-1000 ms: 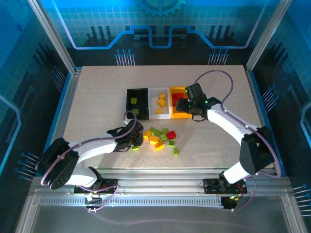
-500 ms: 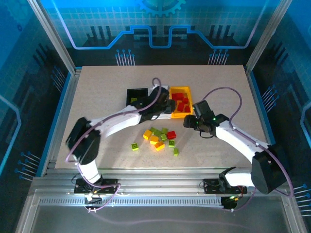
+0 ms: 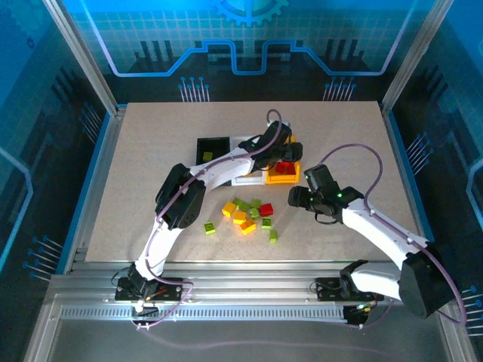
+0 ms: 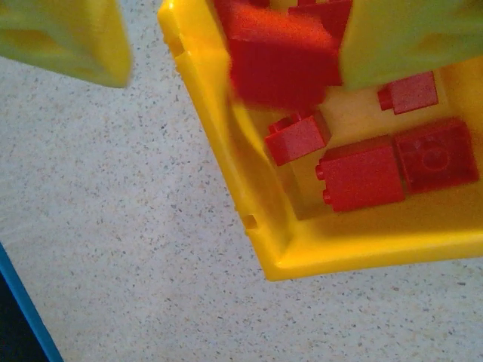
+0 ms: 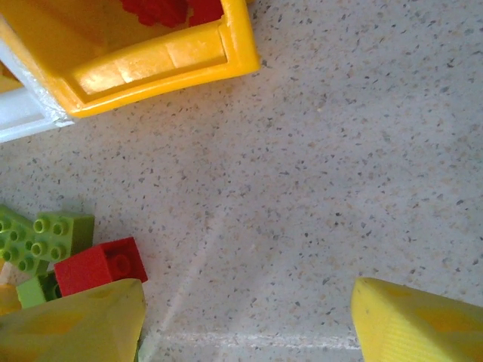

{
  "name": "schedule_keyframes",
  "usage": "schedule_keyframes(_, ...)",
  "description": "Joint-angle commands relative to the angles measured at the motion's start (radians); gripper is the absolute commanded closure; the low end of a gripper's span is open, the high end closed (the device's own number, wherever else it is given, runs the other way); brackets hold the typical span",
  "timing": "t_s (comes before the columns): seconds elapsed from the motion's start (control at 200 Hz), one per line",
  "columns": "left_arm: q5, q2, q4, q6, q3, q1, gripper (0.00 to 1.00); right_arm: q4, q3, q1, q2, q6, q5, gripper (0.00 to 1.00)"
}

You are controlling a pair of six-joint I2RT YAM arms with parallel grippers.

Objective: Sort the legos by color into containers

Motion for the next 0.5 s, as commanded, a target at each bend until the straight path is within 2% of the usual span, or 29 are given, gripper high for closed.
schedule_keyframes(0.0, 0.036, -0.081, -0.001, -0.025, -0.014, 0.002, 0.13, 0.010, -0.018, 0.019, -0.021, -0.025, -0.053, 0.25)
schedule_keyframes(0.115, 0.039, -0.226, 0.064, -0.039, -0.157, 0.003, 0.01, 0.037, -0.005, 0.042, -0.006, -0.050, -0.091, 0.25)
schedule_keyframes(0.32, -0.010, -0.603, 0.191, -0.069, -0.579, 0.002, 0.01, 0.048, 0.084, 0.146, 0.135, -0.077, -0.074, 0.25)
schedule_keyframes(0.495, -0.105, -0.951, 0.172, -0.108, -0.970, 0.002, 0.01, 0.115, 0.144, 0.223, 0.297, -0.071, -0.074, 0.24)
